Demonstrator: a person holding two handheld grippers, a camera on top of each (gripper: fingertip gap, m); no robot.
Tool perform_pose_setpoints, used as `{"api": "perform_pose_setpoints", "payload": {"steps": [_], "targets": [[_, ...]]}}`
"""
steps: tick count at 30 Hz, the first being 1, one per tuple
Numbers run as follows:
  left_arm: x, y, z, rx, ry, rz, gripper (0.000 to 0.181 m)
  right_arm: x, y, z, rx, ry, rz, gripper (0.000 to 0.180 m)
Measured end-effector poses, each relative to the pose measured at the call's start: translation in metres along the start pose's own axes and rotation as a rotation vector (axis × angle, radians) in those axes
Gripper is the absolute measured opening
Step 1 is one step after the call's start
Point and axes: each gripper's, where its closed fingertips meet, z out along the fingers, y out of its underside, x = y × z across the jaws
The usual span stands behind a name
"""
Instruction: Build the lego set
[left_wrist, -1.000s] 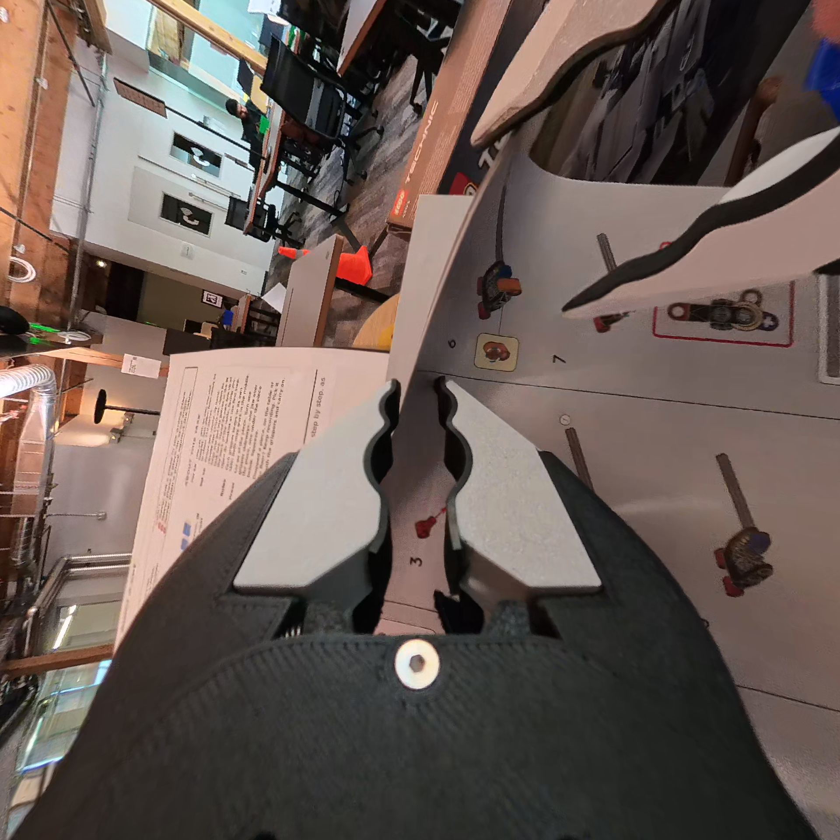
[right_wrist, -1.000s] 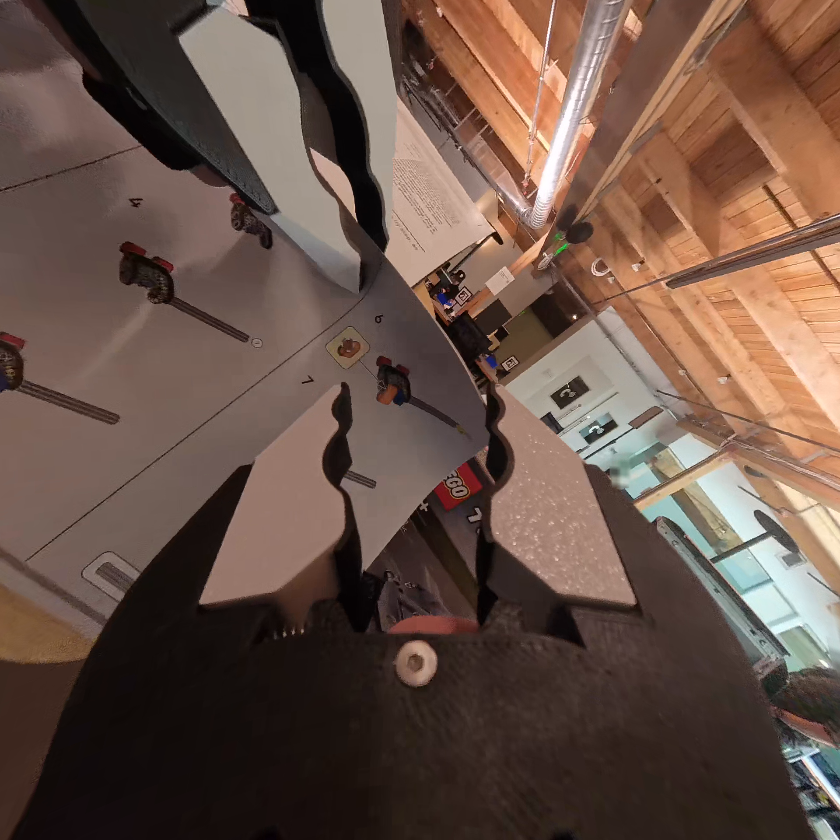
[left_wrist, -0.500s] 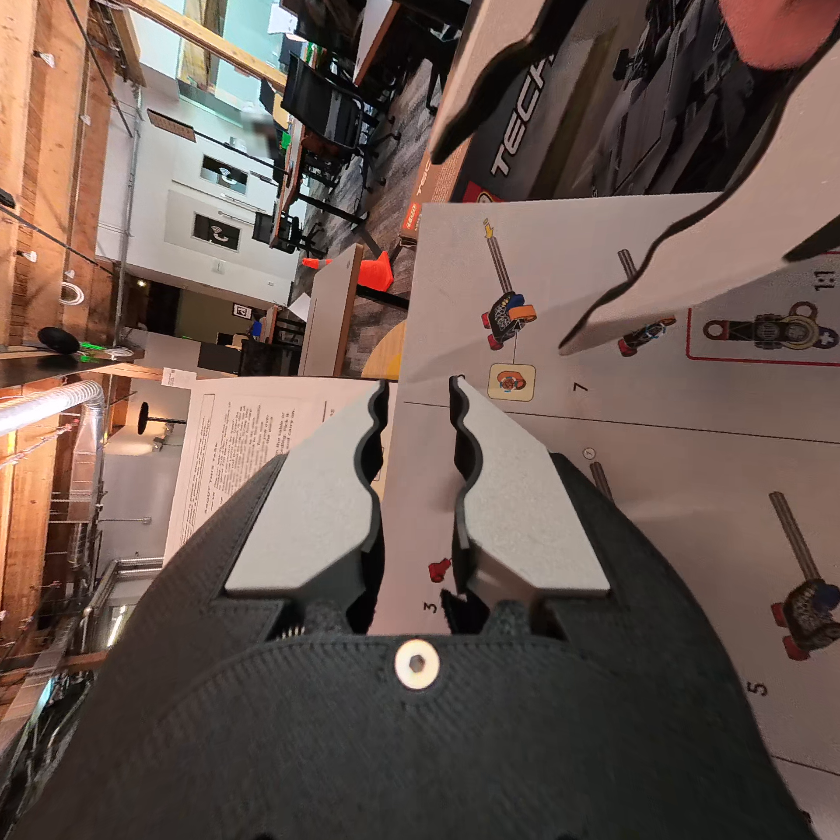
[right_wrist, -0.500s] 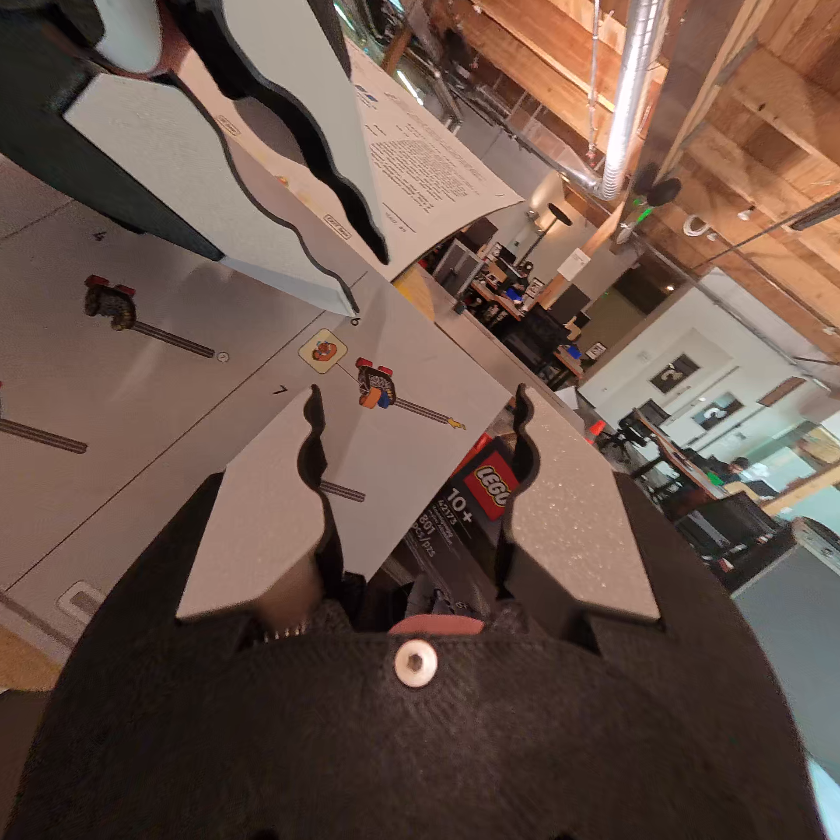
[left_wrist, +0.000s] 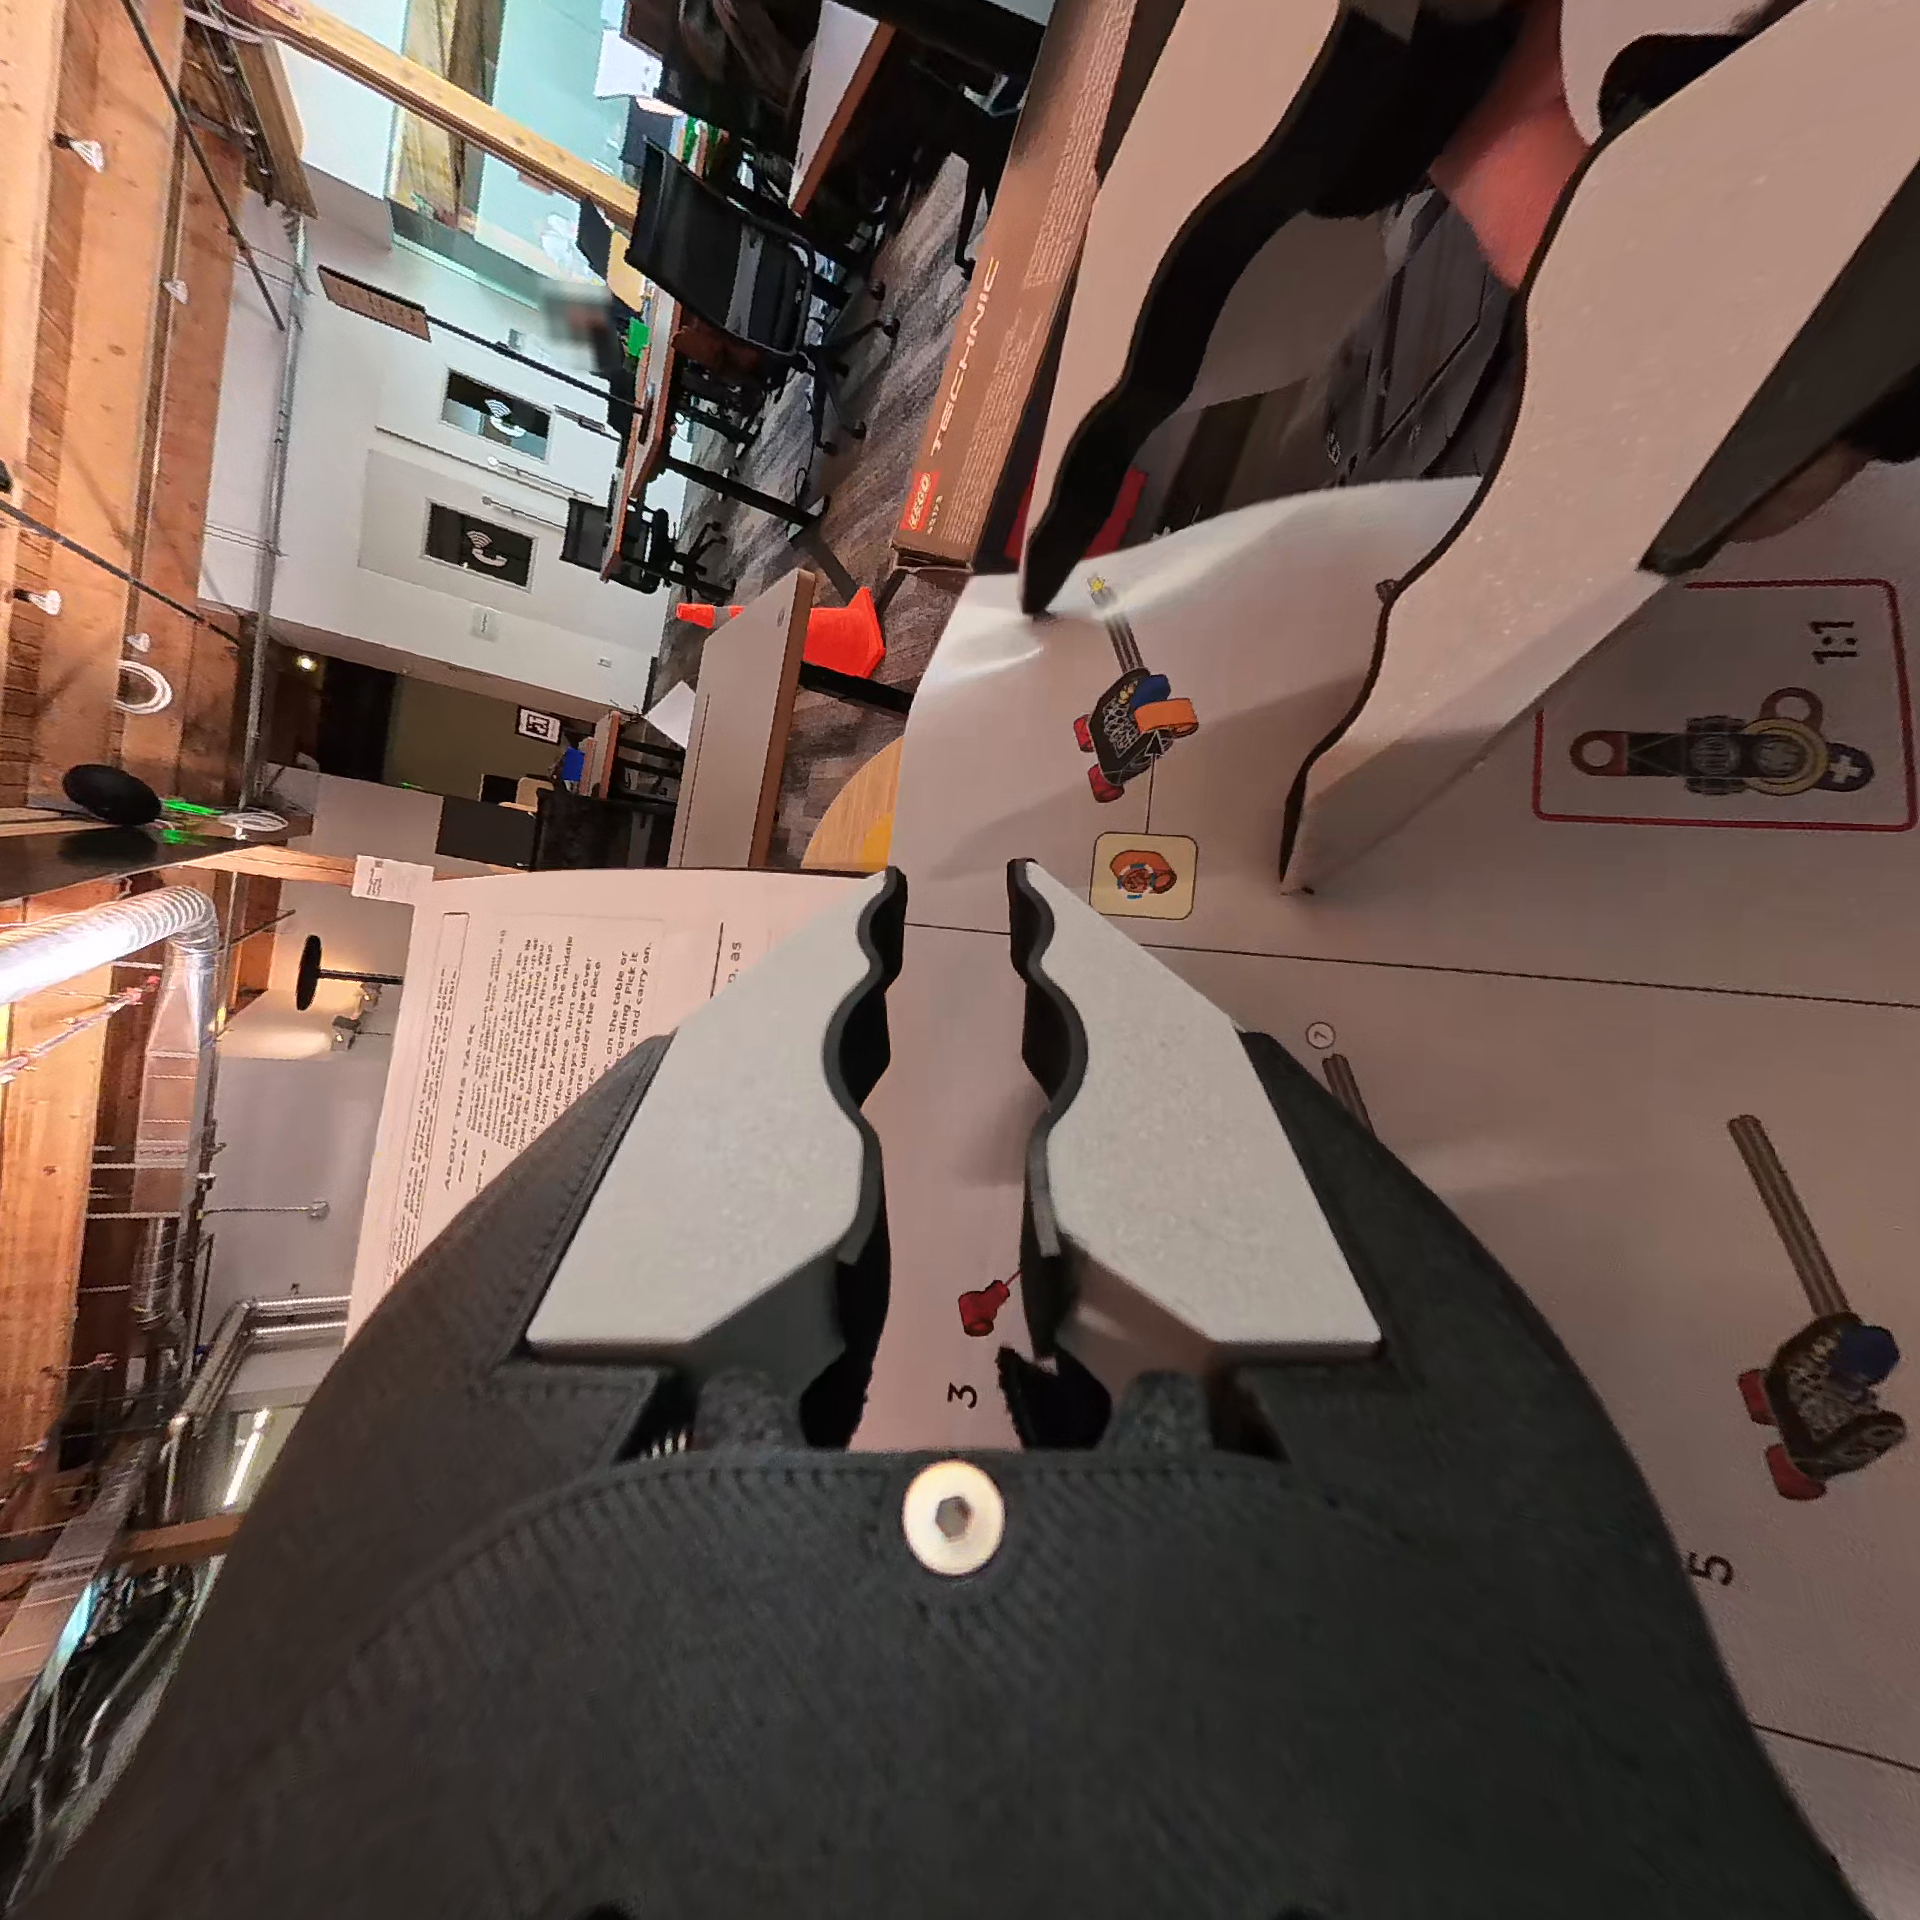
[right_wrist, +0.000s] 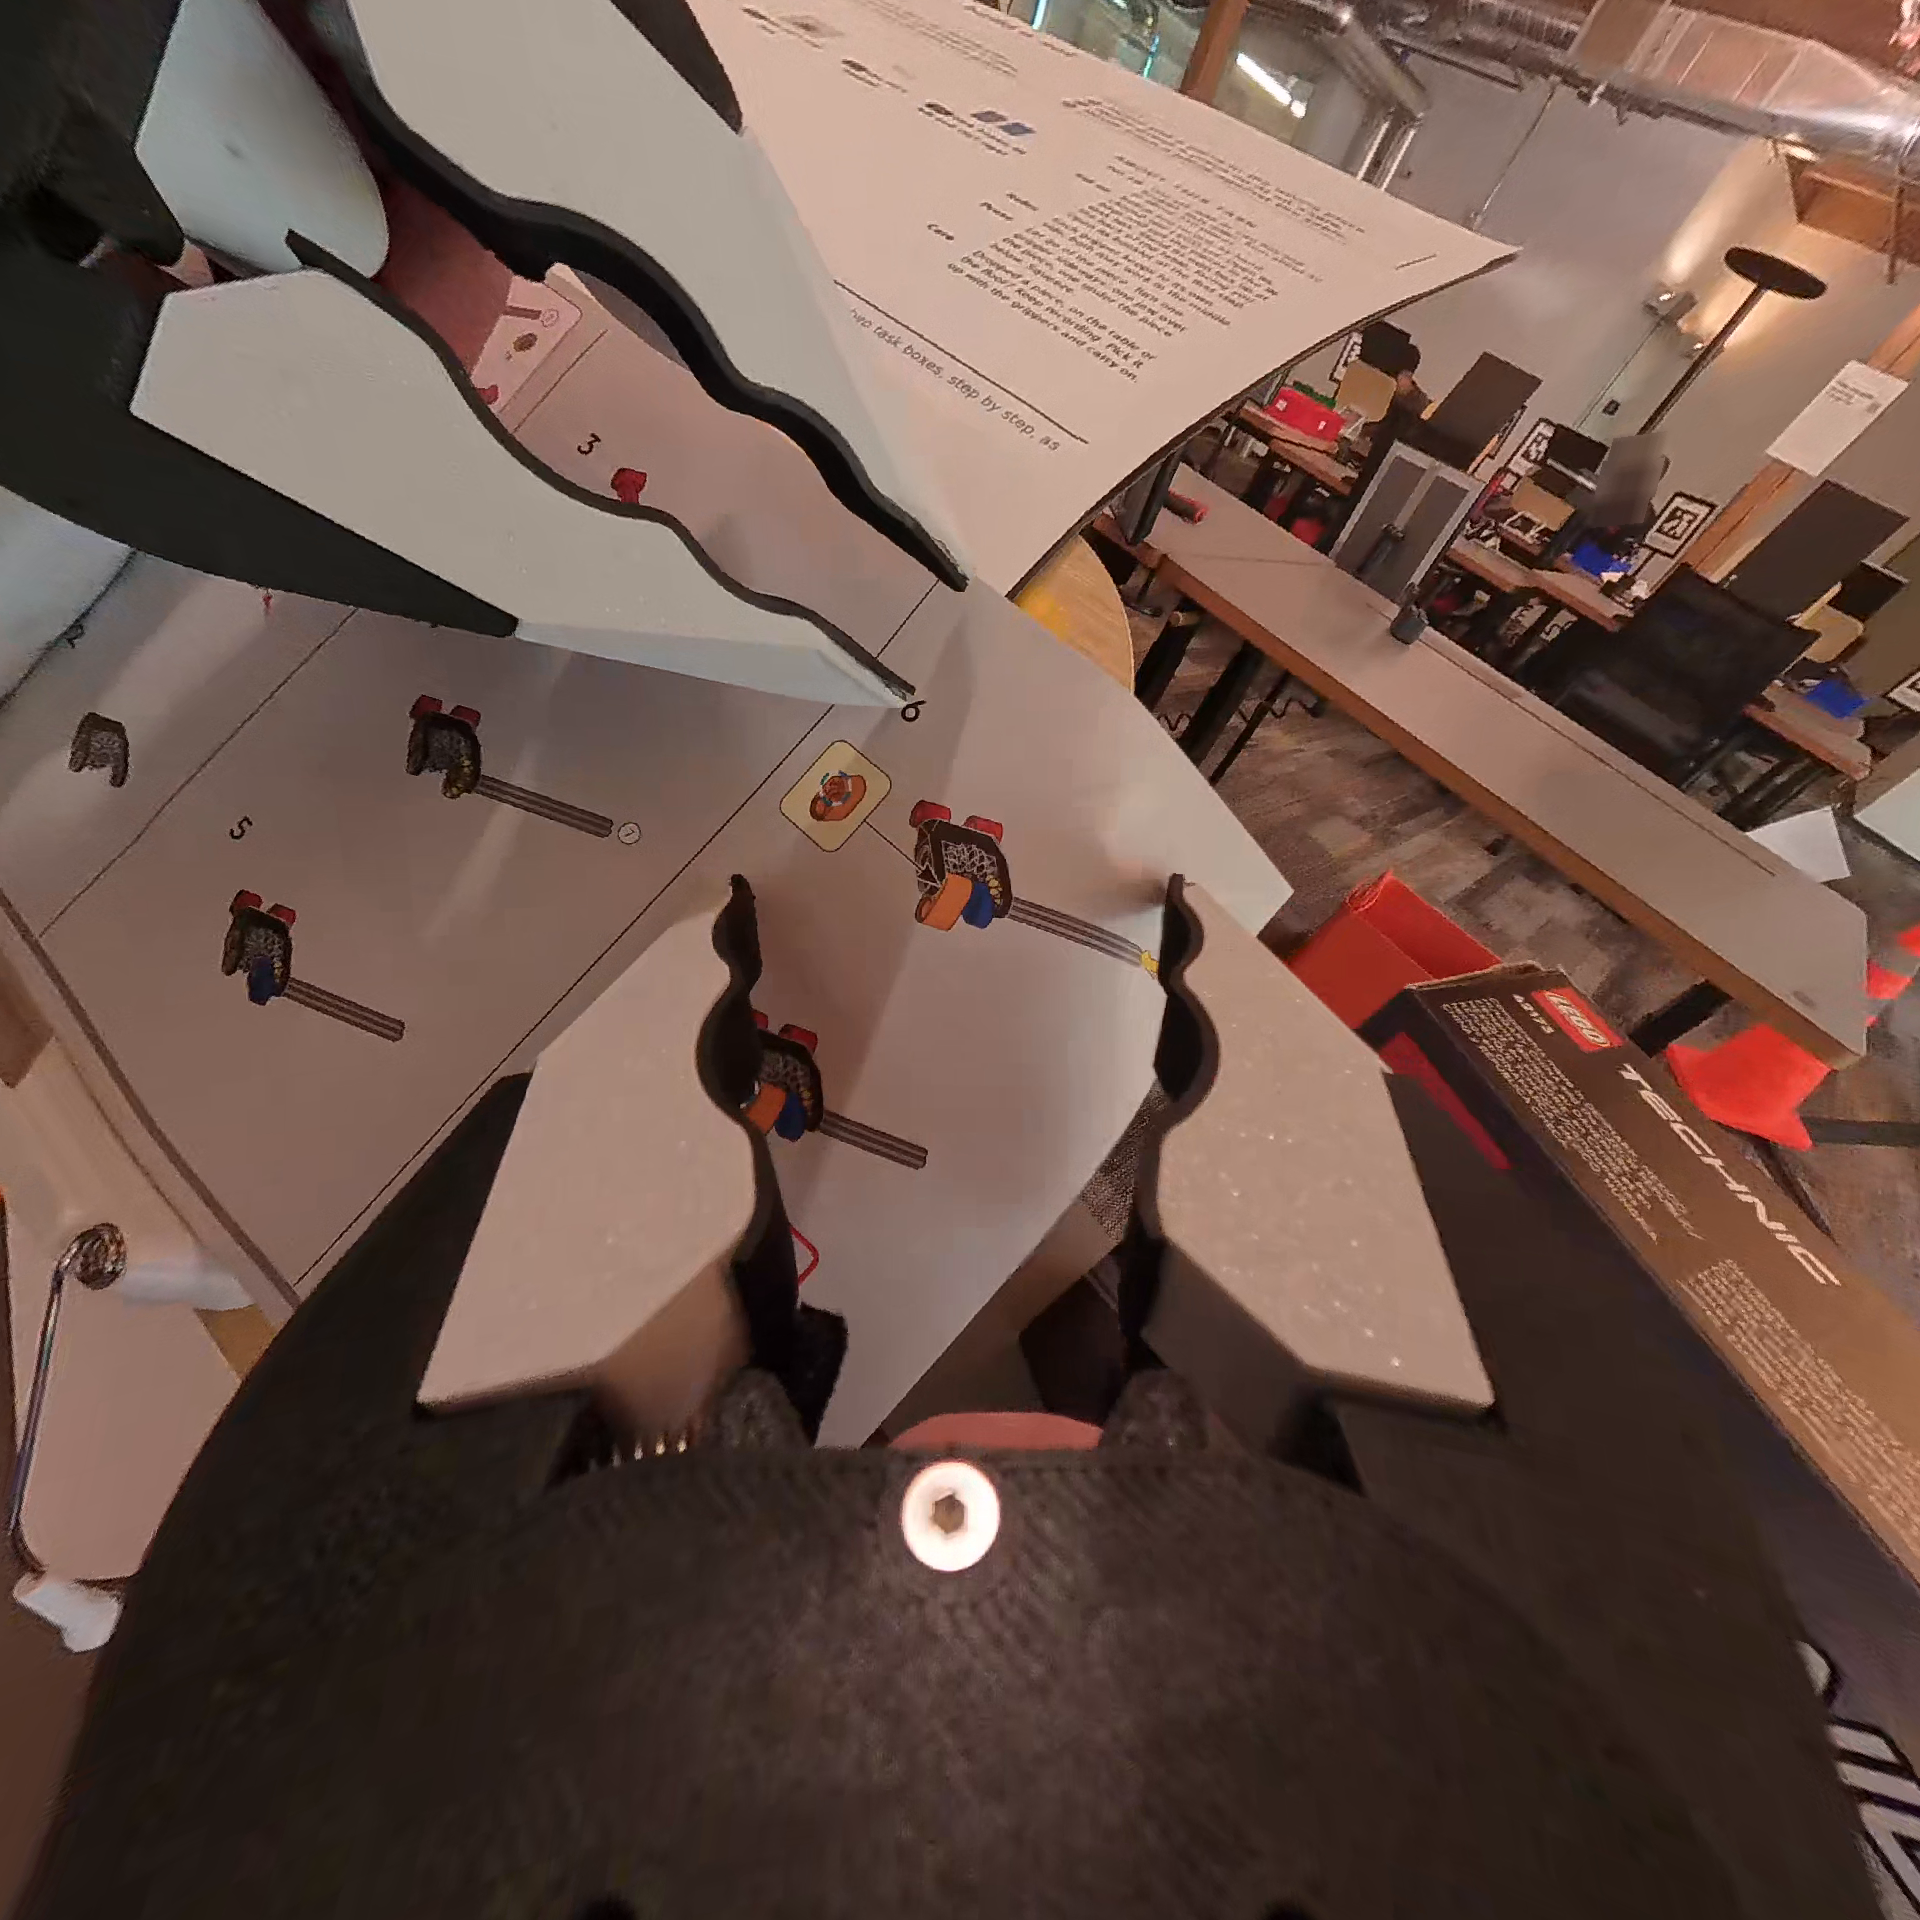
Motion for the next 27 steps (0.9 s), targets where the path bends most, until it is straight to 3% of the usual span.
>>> {"api": "perform_pose_setpoints", "payload": {"steps": [9, 17, 21, 27], "targets": [[0.002, -0.001, -0.001, 0.011, -0.001, 0.004, 0.017, -0.003, -0.003, -0.005, 0.009, 0.032, -0.067, 0.057], [0.003, -0.001, -0.002, 0.014, -0.003, 0.011, 0.019, -0.016, -0.004, -0.012, 0.007, 0.061, -0.161, 0.019], [0.006, -0.003, -0.009, 0.033, 0.021, 0.034, 0.038, -0.023, -0.015, -0.022, 0.017, 0.158, -0.309, 0.001], [0.008, -0.011, -0.025, 0.092, 0.056, 0.082, 0.053, -0.046, -0.033, -0.033, -0.001, 0.319, -0.572, 0.0]]}}
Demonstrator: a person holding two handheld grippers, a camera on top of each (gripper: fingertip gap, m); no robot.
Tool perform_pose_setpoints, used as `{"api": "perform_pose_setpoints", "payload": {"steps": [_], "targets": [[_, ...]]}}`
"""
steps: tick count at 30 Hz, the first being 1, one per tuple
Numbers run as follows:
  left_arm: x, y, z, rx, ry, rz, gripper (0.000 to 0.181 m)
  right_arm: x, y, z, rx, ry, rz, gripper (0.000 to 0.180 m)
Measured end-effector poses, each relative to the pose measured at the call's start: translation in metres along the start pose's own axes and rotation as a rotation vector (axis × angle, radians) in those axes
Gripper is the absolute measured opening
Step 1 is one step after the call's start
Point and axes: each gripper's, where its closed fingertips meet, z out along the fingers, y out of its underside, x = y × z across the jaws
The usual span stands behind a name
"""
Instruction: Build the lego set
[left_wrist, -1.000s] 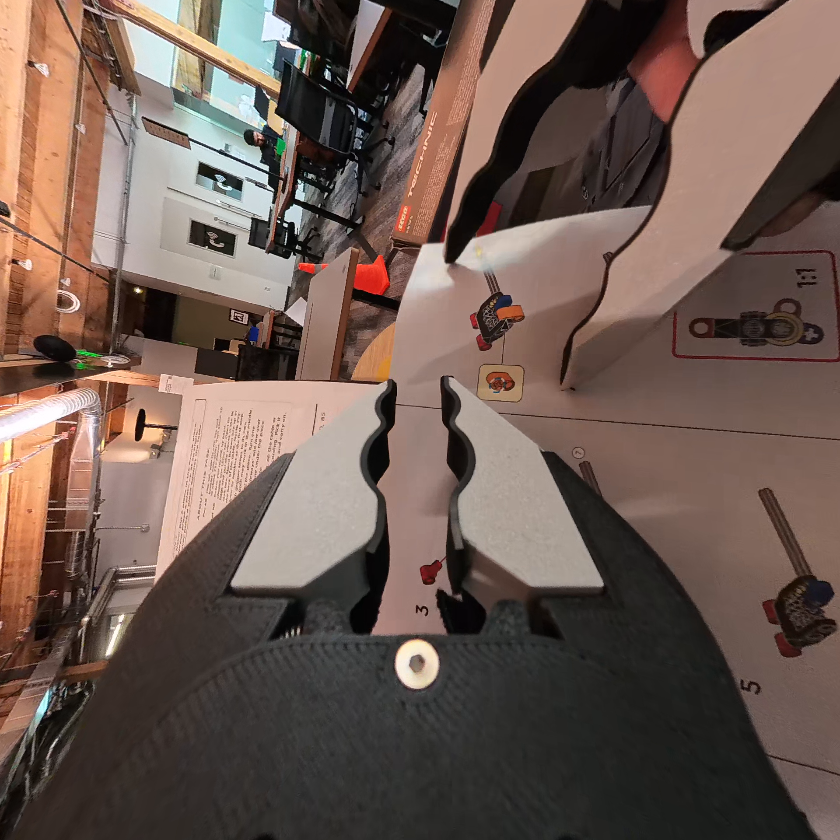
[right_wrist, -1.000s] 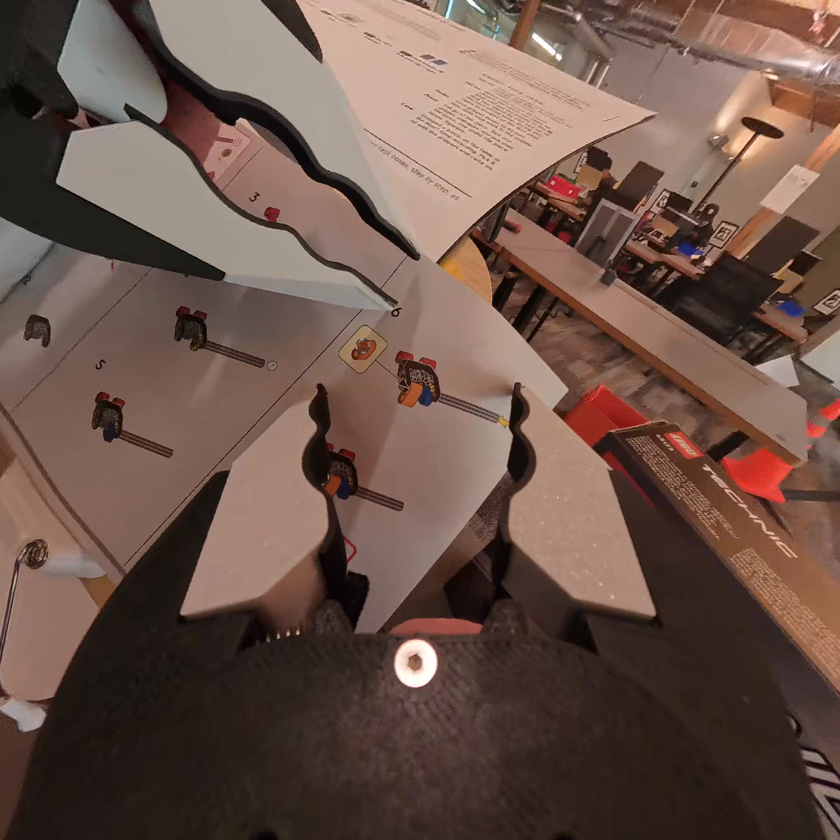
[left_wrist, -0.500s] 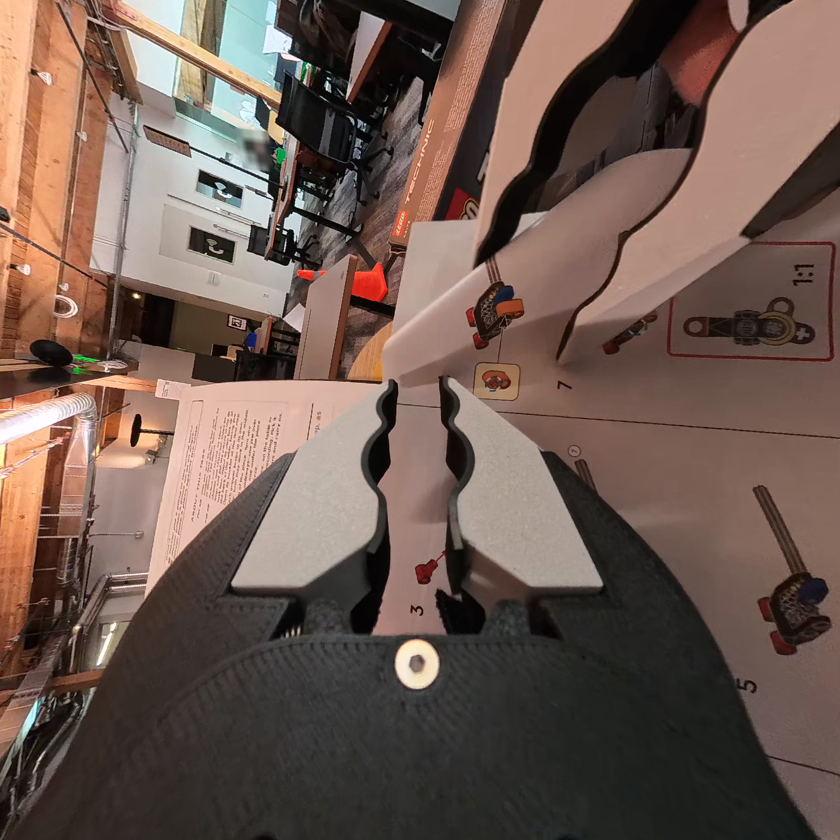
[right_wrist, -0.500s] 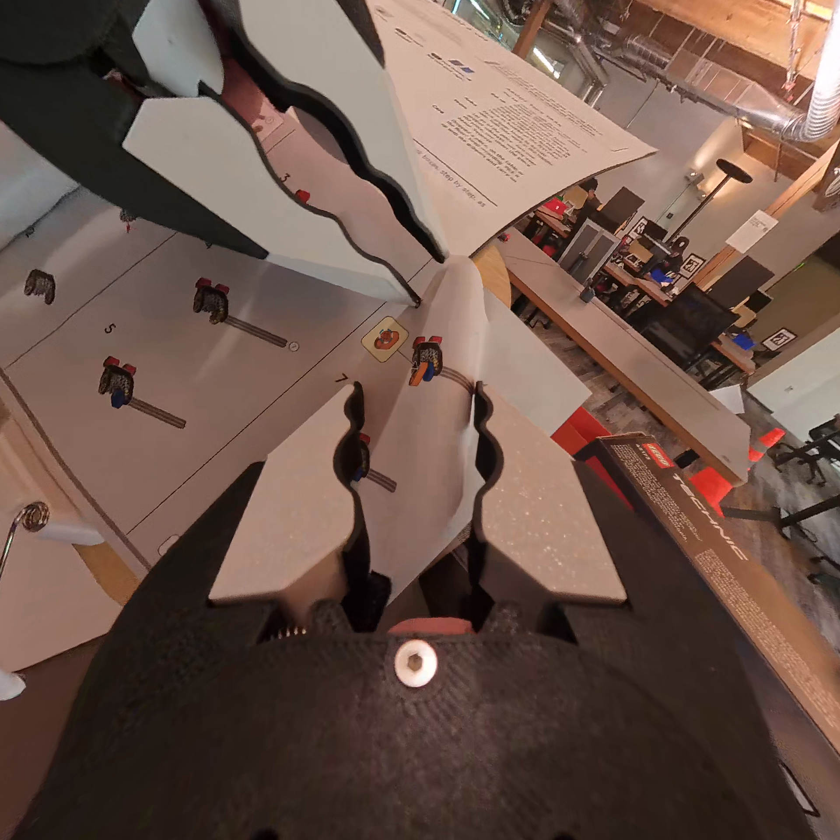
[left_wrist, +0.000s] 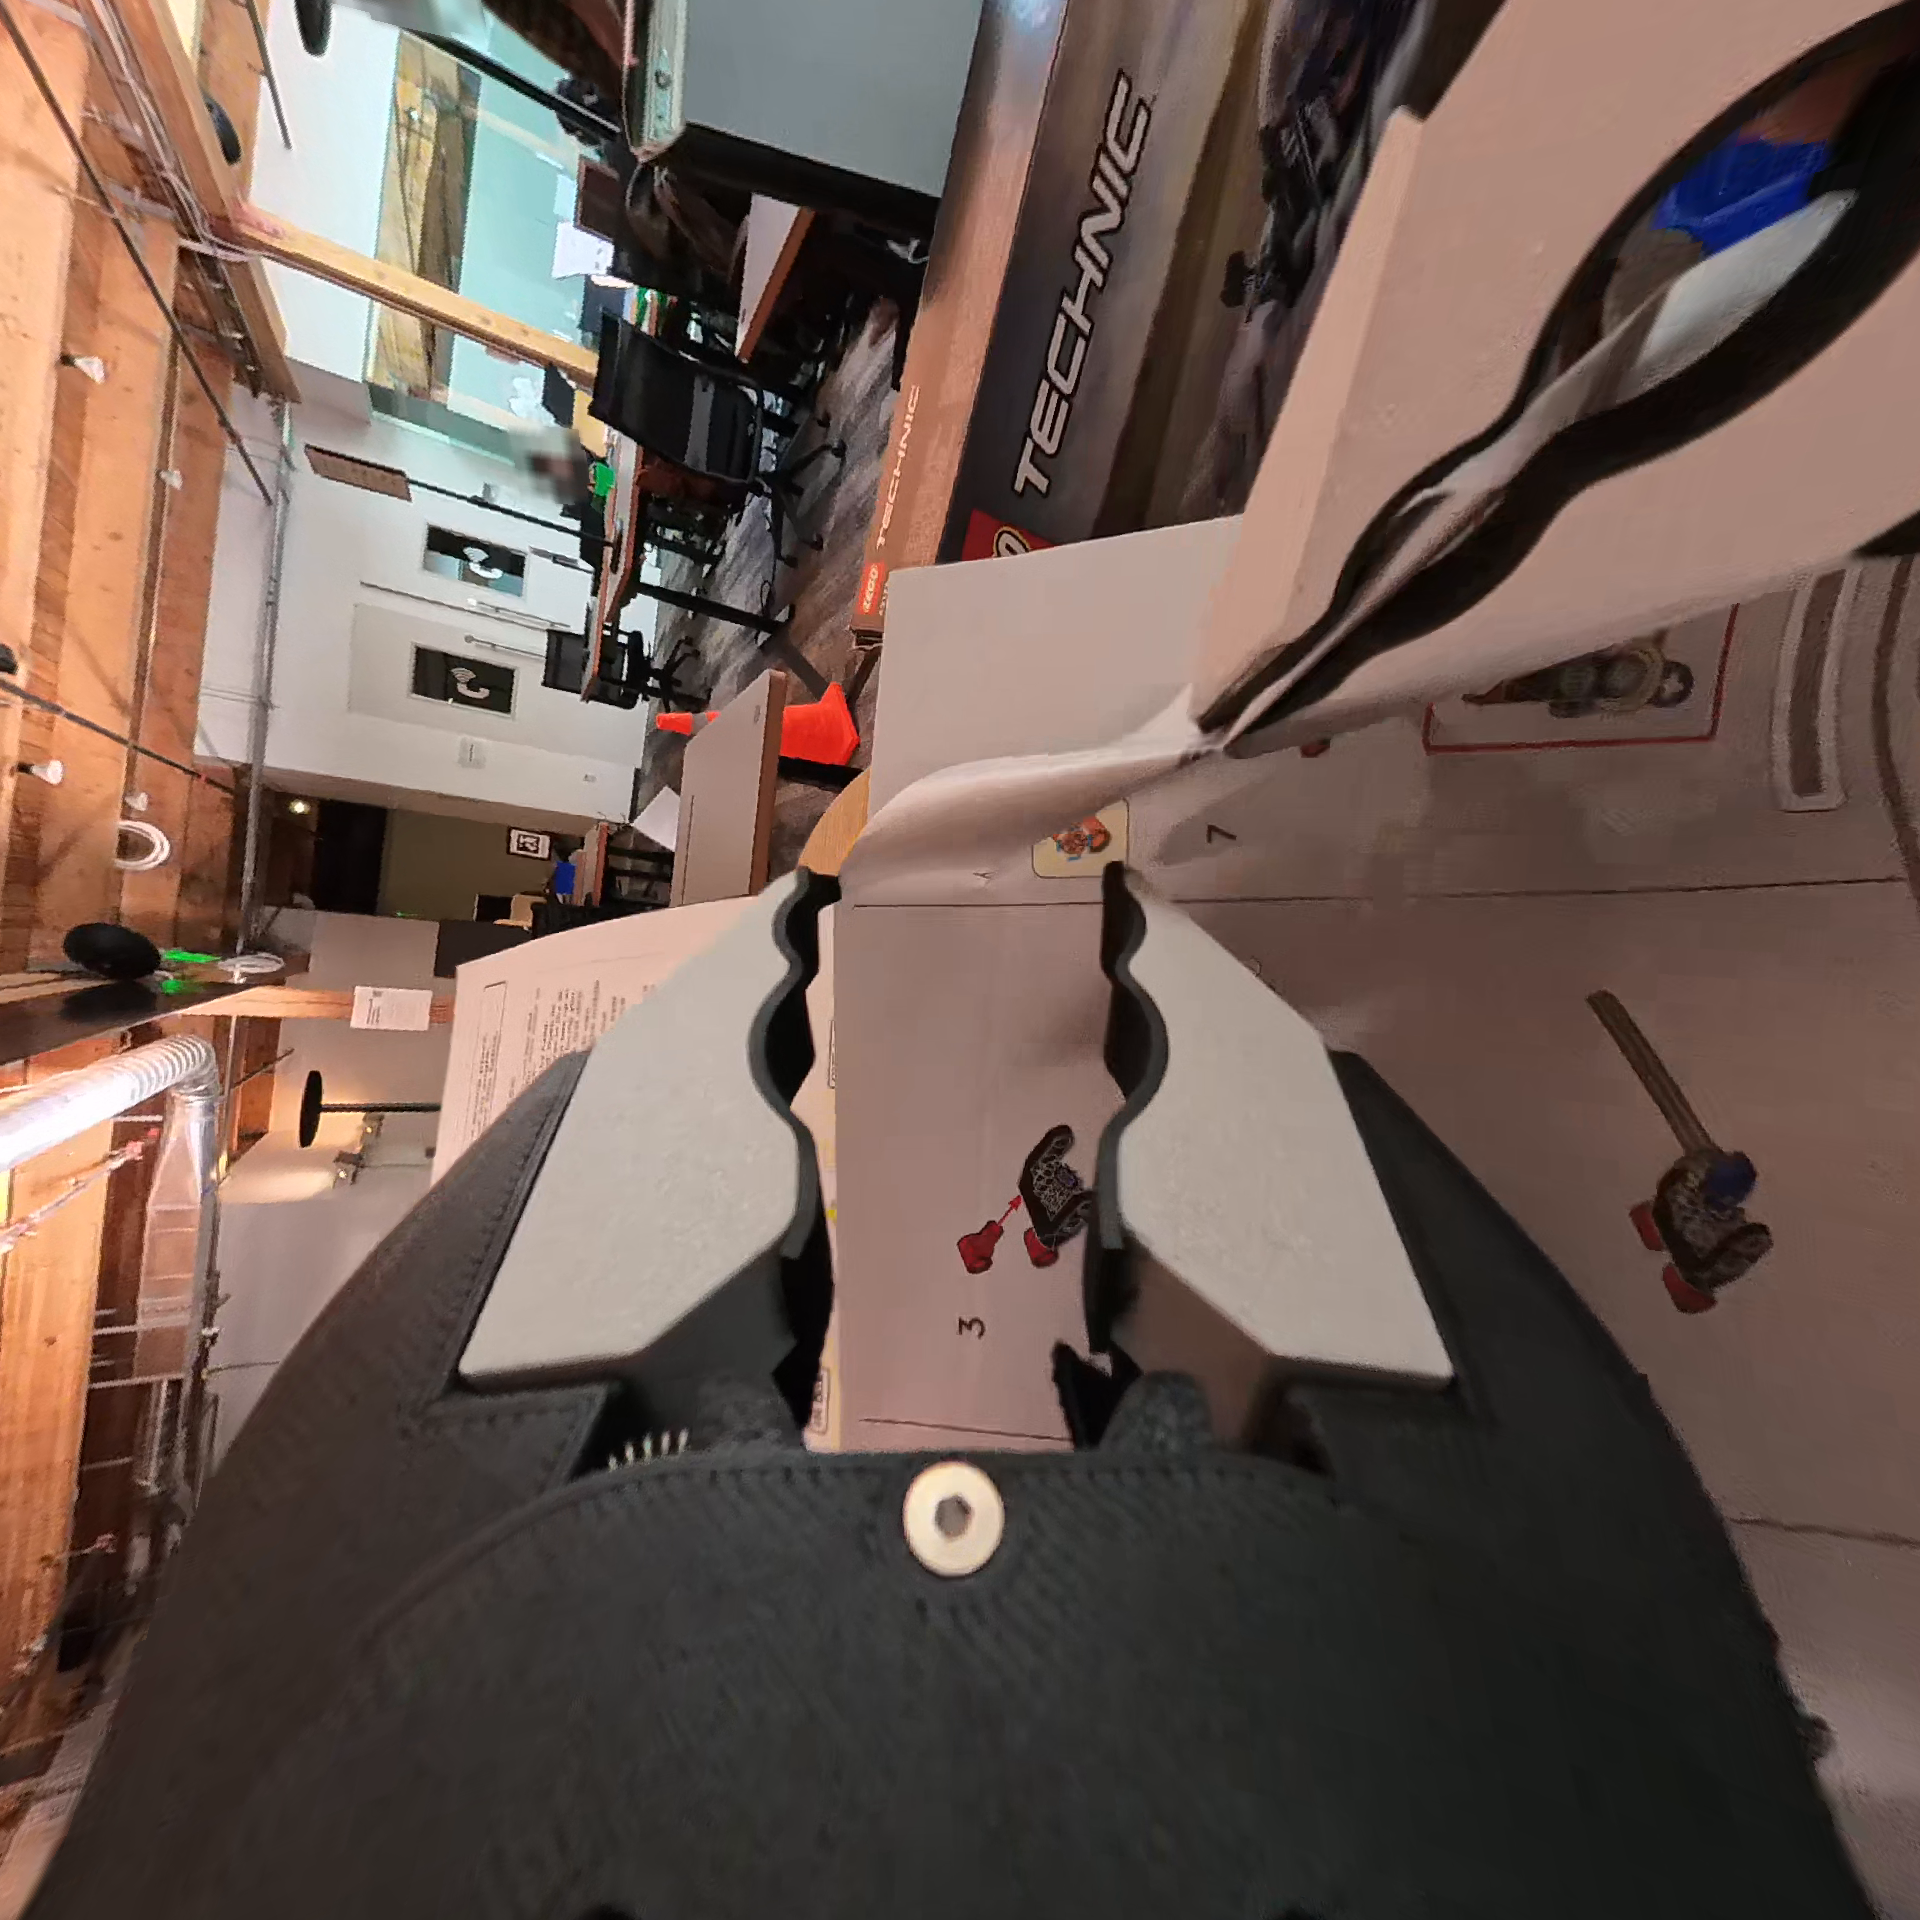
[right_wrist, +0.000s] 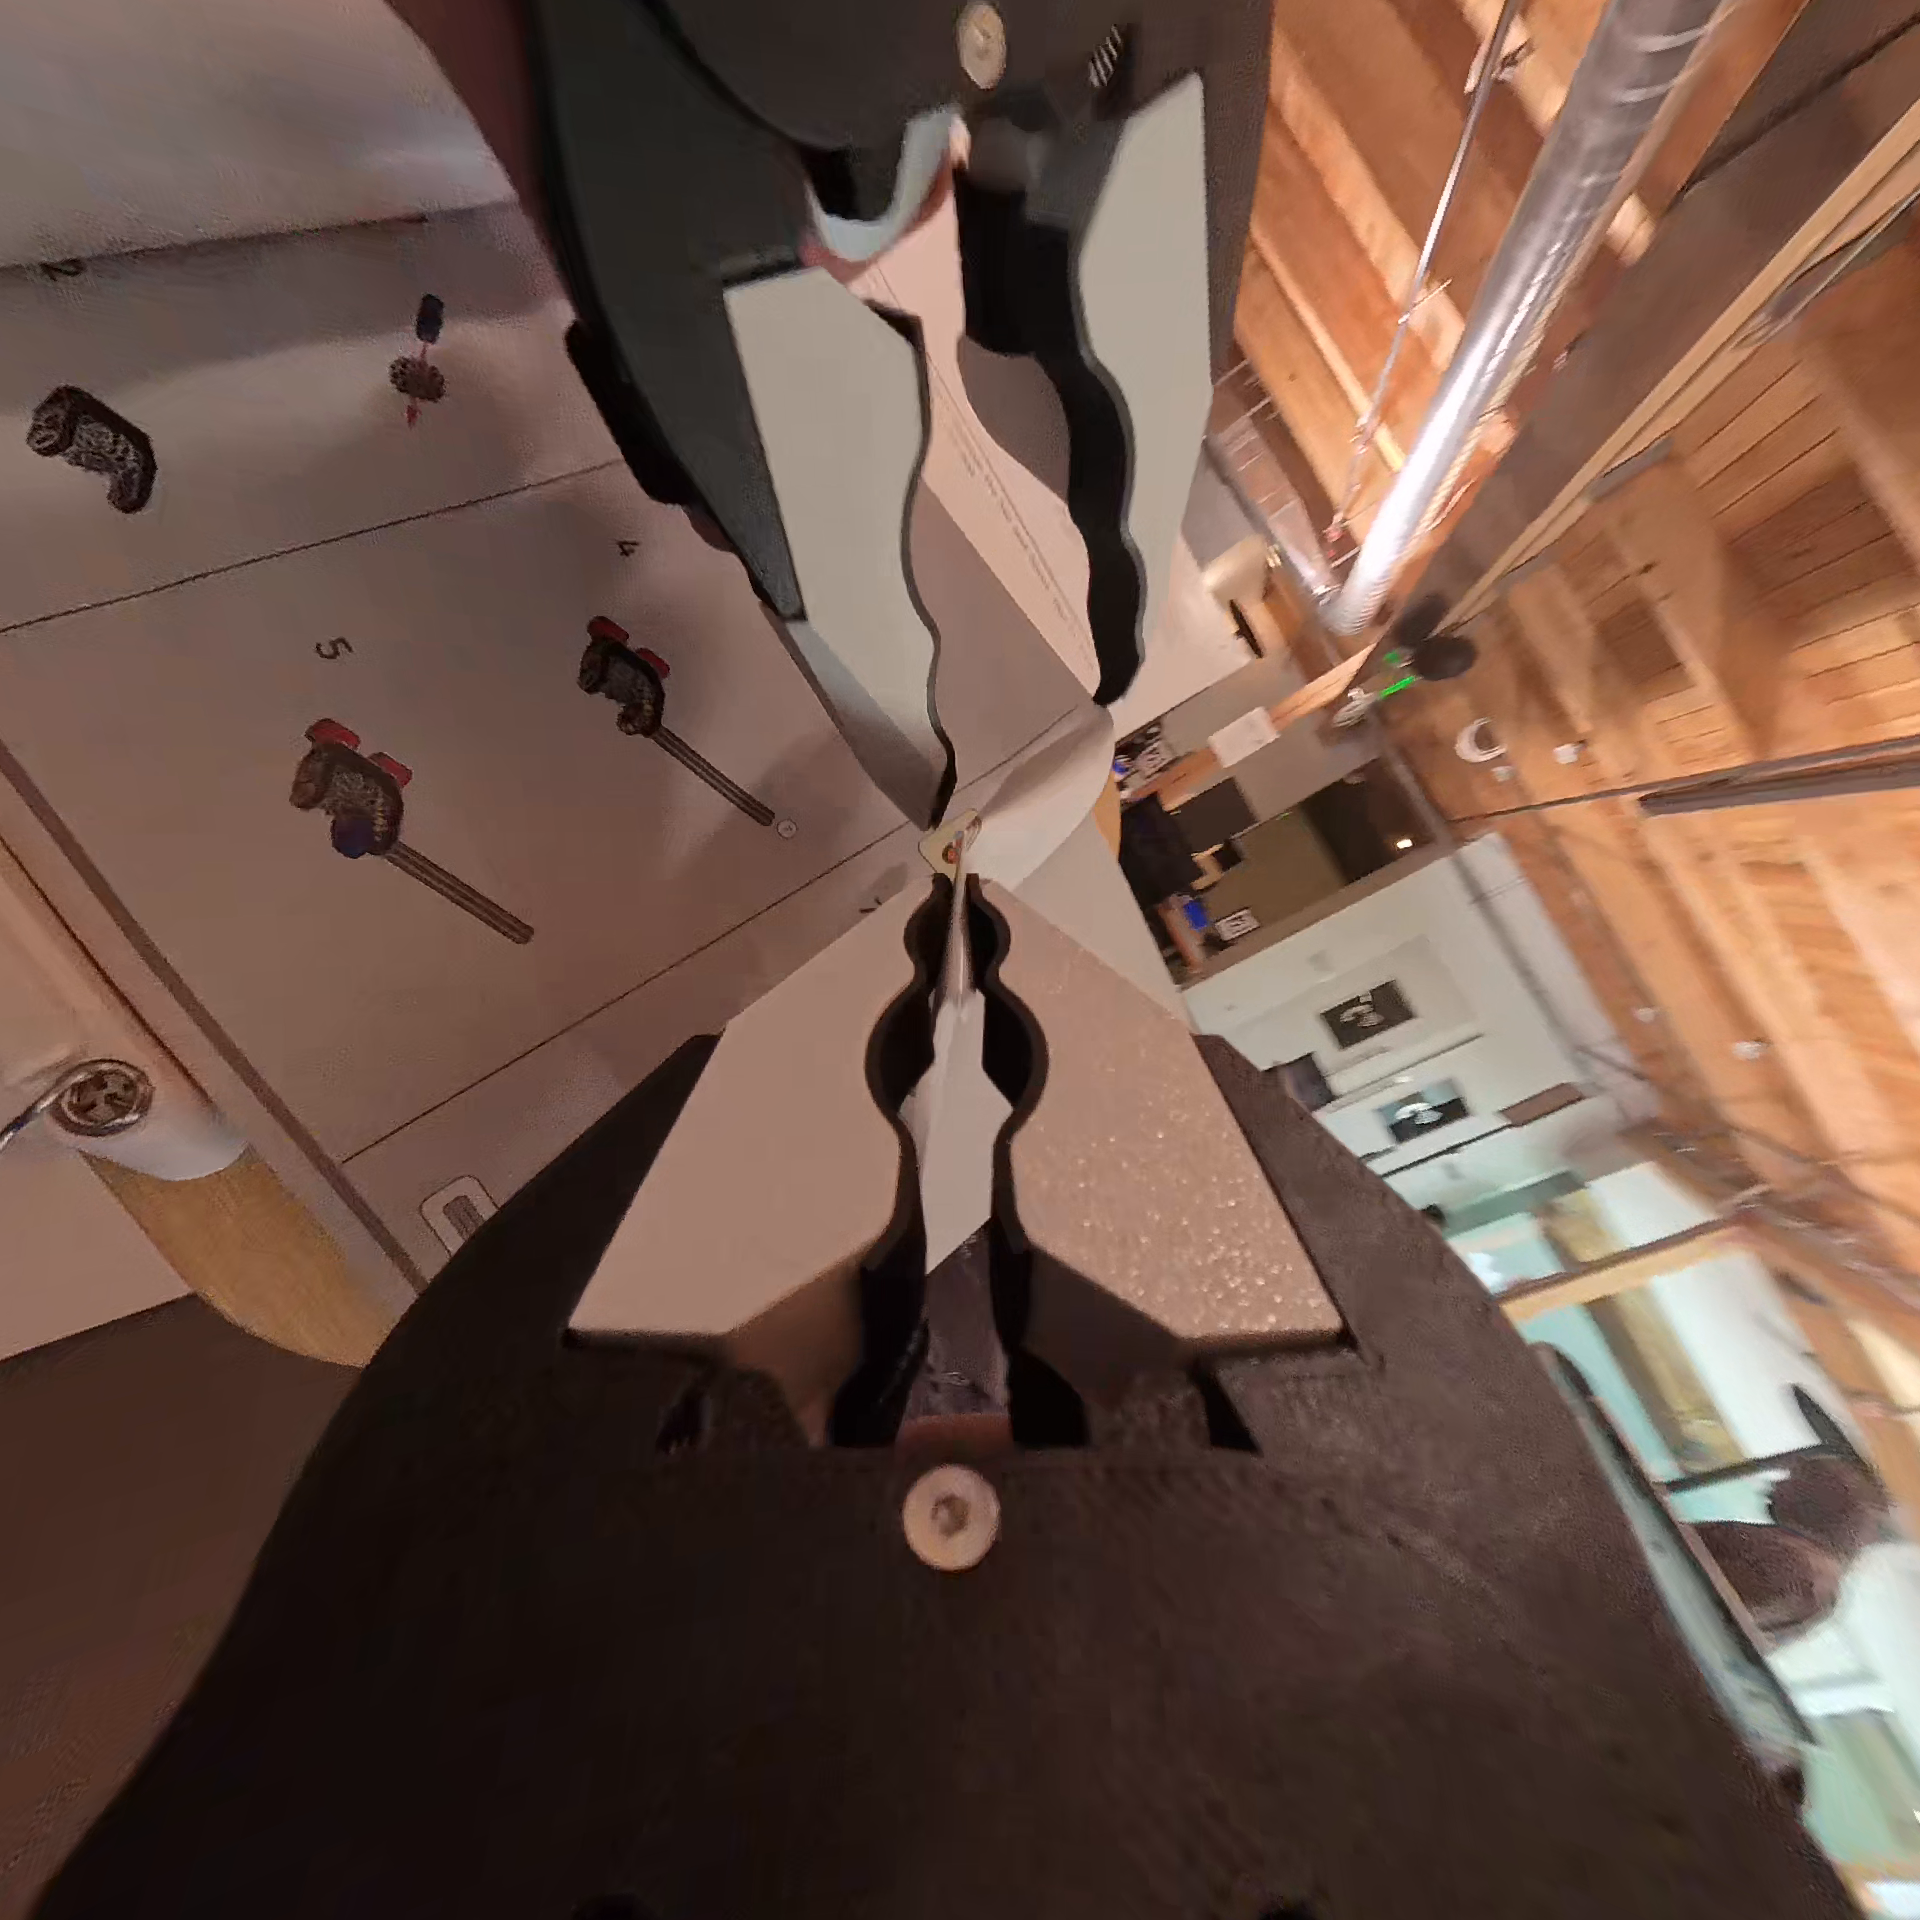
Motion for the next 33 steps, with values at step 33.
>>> {"api": "perform_pose_setpoints", "payload": {"steps": [33], "targets": [[0.011, 0.052, -0.141, -0.01, 0.011, 0.051, 0.055, -0.023, -0.07, -0.086, 0.103, -0.172, 0.328, 0.0]]}}
